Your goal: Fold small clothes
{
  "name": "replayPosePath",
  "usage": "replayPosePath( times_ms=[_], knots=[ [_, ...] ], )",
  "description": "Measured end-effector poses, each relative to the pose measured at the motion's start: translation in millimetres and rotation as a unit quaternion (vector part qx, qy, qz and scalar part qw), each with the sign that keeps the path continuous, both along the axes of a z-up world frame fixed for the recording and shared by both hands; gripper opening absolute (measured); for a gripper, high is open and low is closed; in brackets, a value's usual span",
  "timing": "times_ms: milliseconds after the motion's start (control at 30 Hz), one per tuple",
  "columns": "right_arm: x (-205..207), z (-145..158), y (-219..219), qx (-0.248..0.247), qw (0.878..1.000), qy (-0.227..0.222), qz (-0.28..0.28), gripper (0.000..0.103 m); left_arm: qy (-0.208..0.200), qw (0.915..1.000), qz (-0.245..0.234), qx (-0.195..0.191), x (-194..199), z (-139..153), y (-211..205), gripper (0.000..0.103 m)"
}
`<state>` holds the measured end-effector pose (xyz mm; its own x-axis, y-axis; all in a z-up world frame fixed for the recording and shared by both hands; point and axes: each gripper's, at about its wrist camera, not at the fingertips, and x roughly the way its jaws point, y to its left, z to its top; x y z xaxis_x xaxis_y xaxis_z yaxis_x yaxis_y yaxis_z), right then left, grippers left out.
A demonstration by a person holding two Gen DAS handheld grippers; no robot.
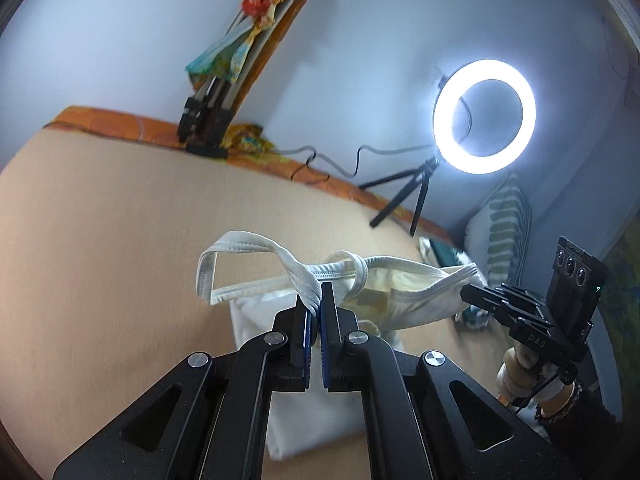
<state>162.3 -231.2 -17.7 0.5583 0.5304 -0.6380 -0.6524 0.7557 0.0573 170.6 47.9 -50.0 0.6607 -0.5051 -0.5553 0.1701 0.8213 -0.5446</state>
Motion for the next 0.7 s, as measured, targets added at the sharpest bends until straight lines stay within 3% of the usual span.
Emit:
replayPosePath(
  times_ms=[333,433,533,700],
  knots=[
    [-51,-46,1,-0.048,0.999,0.012,-0.012,0.005,0.044,0.9986,-0.01,0.029,-47,-38,-12,0.002],
    [-58,-48,-4,-0.058,0.998,0.017,-0.015,0.008,0.053,0.9973,-0.024,0.046,-57,-41,-18,0.003],
    [-70,-49,-12,-0.06,0.998,0.034,-0.005,0.021,0.064,0.9953,-0.036,0.063,-71,-41,-19,0.008],
    [-98,-33,-33,-0.036,0.998,0.042,0.023,0.021,0.06,0.9953,-0.051,0.057,-94,-20,-10,0.01]
  ],
)
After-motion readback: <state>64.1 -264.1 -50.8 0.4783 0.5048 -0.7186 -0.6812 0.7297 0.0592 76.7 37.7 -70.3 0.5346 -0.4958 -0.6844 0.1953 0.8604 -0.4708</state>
